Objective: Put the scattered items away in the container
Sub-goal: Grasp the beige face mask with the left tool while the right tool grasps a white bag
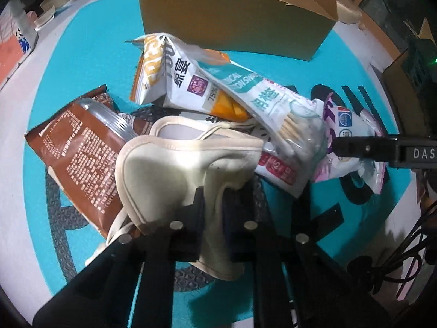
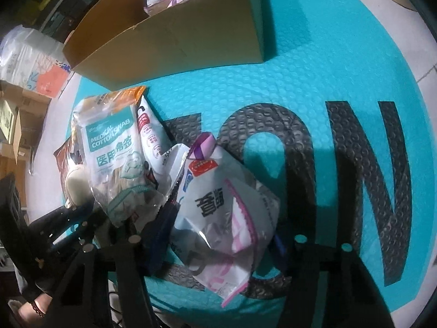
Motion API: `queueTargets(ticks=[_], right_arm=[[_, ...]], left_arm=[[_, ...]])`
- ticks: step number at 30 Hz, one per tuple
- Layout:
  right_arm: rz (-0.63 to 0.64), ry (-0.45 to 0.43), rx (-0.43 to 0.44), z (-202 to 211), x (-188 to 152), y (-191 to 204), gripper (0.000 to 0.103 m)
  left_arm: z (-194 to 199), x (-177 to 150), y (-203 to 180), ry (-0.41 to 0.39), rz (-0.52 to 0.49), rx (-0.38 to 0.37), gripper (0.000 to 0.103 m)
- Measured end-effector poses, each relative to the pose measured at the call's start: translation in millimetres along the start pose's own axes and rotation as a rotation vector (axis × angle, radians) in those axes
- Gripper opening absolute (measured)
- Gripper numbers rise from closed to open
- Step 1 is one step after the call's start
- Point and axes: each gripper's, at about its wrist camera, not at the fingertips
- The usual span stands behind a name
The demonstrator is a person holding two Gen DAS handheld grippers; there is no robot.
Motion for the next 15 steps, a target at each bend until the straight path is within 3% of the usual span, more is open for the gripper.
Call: queueTargets(ticks=[5,15], right_arm=[[0.009,-0.011,-0.022,7.7,-6.2,-0.4,0.057],[0.004,-0.012,-0.04,19.5,-14.2,-12.5,0.056]], left_arm=[[23.7,-4.9,-8.9,-0.04,-0.02,0.017,0.011],[49.8,6.0,-15.3,-0.023,-0.065,-0.003,0.011]])
Point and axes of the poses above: each gripper's, at about its wrist camera, not at the fingertips, and z roughly against the way its jaws point, y to its left, x to its top, and after that the axes turned 1 degree about y, right-handed
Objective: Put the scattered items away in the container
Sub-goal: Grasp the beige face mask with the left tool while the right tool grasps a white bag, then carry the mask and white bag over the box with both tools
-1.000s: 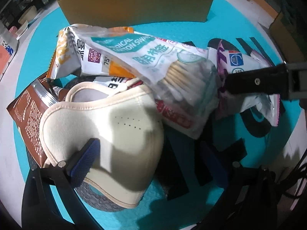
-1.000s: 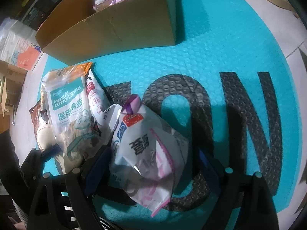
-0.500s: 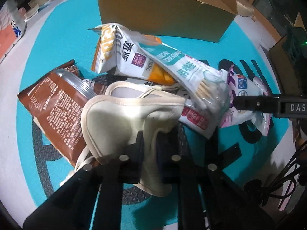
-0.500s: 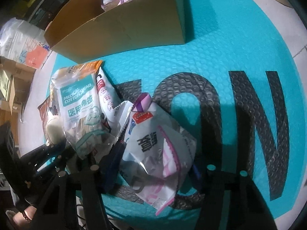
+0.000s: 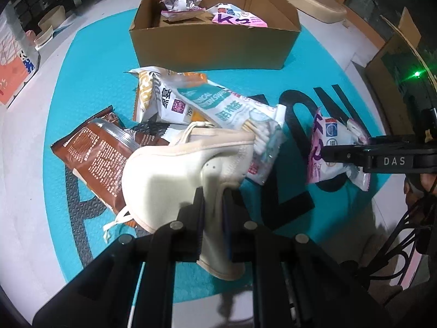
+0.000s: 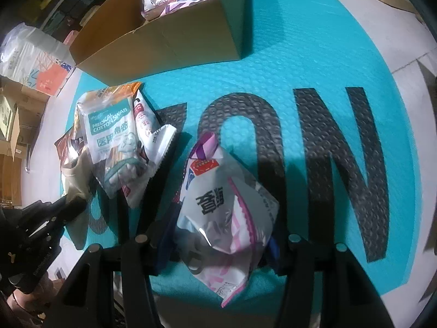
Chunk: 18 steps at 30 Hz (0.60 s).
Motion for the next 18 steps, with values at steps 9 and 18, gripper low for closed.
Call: queueTargets(ticks=[9,18], right_arm=[[0.056,-0.005,-0.004,12.6,-8.4,19.4,0.056],[0.096,-0.011,0.013,36.1,-19.6,24.5,0.056]], left_arm=[[21.5,-3.6,-7.6,-0.009,-0.022,0.024,0.011],[42.4,-3.9,-13.3,-0.032,-0.044,0.029,0.011]])
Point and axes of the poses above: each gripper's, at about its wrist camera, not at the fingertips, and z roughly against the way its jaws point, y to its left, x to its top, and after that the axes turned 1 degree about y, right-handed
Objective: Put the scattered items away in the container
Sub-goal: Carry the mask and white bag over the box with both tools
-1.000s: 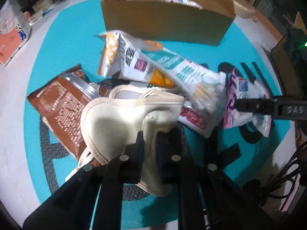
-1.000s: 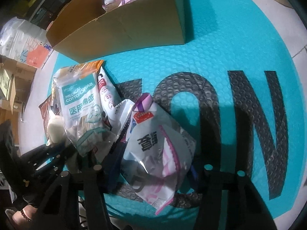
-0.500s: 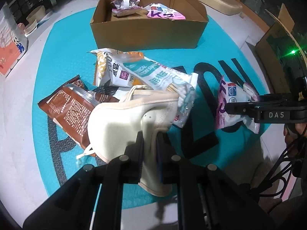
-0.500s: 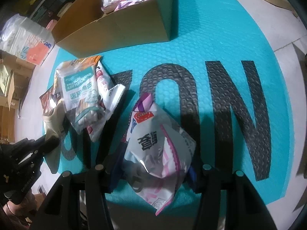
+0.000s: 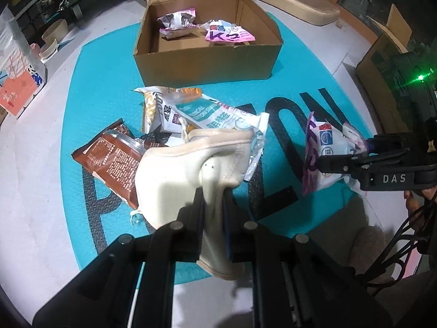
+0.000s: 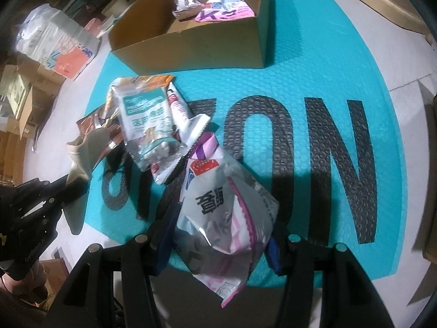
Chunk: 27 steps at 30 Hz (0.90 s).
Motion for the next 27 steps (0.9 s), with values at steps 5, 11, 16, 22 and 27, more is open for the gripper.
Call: queueTargets(ticks=[5,11,16,22,27], right_arm=[[0.019,-0.007,0.009,11.9,-4.3,3.7,0.056],[0.043,-0.01,0.014,24.6,-4.6,9.7,0.056],[0.065,-0.022,0.022,34.4,-0.2,16.2,0.056],[0.093,-0.053,0.037,52.2,9.7,23.4,0.056],[0.118,-0.083,0.045,63.6,23.1,28.0,0.056]], left_arm=[[11.4,1.4,-3.4,-0.015,-0.019,0.0,0.011],[21.0,8.6,-9.5,-0.033,-0.06,-0.005,0.011],[31.5,20.5,-12.7,-0.058,-0.084,-0.009,0.011],[47.1,40.3,-15.2,-0.102,-0.123,0.004,0.011],[57.3,56.9,-15.0,-0.13,-0.137,0.005,0.011]])
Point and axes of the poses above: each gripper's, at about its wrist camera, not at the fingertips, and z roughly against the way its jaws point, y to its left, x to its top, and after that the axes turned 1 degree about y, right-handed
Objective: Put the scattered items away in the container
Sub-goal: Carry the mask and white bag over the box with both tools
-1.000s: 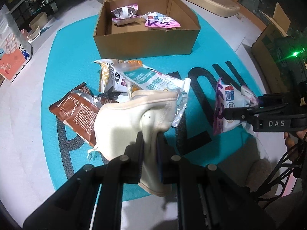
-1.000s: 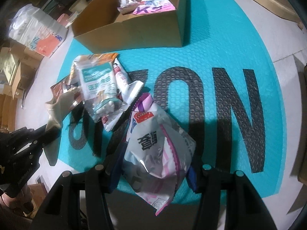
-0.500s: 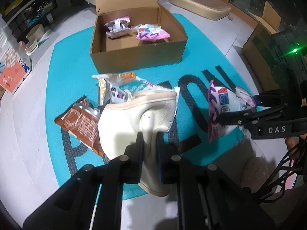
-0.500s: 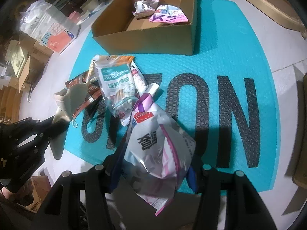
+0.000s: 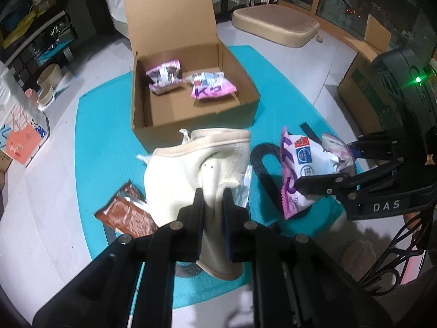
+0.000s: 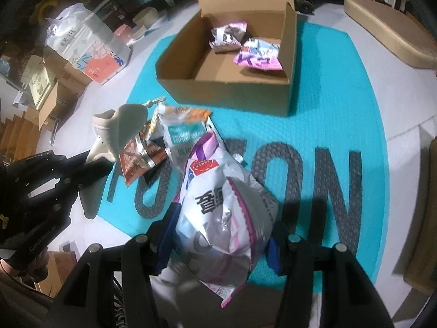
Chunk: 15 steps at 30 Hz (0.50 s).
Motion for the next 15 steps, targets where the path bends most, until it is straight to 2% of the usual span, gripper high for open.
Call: queueTargets(ticks=[7,15], right_arm=[[0.037,-0.048,0.009,15.0,24.7,5.6,0.056],[0.067,-0.111,0.025,30.3,67.5,5.3,0.056]], left_arm=[[7.5,27.2,-0.6,-0.051,-0.028,0.003,0.011],[3.2,70.5,9.8,-0.112,-0.011,-0.008,0.011]])
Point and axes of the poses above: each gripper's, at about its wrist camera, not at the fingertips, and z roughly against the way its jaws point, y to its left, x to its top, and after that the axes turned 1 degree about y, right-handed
